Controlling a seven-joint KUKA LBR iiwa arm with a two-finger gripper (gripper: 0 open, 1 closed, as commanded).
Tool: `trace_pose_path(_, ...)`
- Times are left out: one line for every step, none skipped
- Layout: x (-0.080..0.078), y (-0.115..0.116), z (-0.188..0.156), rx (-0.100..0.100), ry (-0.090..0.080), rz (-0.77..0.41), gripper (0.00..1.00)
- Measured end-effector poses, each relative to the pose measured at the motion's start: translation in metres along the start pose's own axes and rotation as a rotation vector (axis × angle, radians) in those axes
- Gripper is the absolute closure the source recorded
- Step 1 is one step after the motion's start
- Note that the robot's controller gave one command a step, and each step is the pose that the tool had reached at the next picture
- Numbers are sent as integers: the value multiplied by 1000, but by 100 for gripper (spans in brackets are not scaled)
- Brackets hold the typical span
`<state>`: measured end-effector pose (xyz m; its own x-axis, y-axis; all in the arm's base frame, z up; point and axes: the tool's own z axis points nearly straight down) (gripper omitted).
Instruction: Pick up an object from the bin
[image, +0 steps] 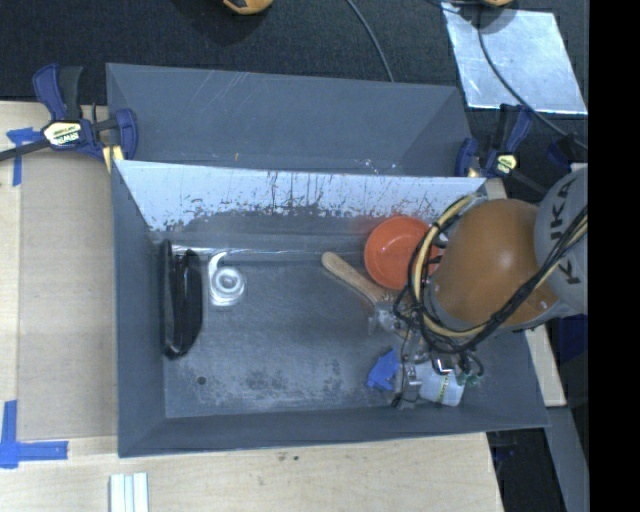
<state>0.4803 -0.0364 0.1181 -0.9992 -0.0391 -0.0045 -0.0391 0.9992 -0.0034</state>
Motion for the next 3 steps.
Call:
trace_pose_path(-13,4,11,0,-18,39,0)
trace_pose_path(-5,6,46,0,-7,45,0)
trace_pose_path(-6,7,44,0,-10,39,0)
